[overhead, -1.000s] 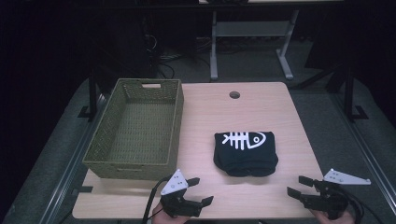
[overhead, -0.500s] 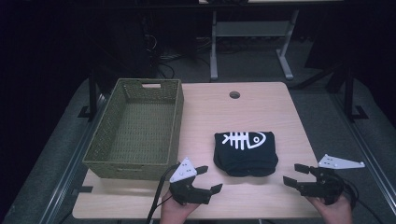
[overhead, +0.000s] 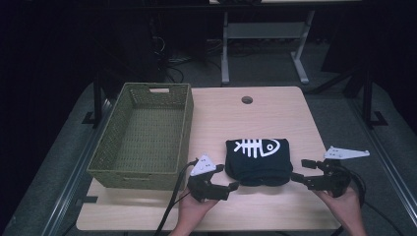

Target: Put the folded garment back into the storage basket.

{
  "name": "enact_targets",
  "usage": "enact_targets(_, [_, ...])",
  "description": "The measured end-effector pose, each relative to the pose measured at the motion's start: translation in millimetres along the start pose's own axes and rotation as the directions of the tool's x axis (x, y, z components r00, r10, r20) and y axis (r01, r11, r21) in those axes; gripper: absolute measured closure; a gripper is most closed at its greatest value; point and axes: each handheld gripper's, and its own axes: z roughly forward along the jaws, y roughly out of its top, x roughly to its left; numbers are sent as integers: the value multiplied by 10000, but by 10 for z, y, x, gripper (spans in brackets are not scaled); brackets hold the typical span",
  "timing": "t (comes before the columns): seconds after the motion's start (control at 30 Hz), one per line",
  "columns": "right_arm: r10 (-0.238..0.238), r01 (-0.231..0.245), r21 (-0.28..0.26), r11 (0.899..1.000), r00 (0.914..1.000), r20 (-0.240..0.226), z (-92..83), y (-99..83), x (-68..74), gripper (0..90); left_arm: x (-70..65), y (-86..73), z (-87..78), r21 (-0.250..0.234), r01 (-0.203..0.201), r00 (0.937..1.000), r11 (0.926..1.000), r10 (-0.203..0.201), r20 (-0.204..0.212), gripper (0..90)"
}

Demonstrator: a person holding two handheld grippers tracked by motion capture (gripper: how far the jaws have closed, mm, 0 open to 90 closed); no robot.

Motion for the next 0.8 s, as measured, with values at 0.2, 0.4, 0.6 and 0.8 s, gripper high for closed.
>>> enact_targets(0.2, [3, -2, 160, 9999, 10000, -49, 87, 121, -58, 199, 86, 40, 133, 139, 289, 9994, 9995, -287, -166, 202])
enact_targets(0.4, [33, -35, 410, 9992, 10000, 46, 165, 224, -109, 199, 158, 103, 247, 262, 437, 9975, 9987, -422, -566, 202])
enact_targets(0.6, [232, -239, 714, 9972, 9997, 106, 267, 268, -200, 202, 271, 147, 359, 316, 890, 9924, 9955, -859, -881, 204])
enact_targets(0.8, [634, -666, 1010, 9927, 9974, 345, 388, 267, -331, 211, 394, 170, 494, 597, 1334, 9848, 9893, -1255, -1203, 204])
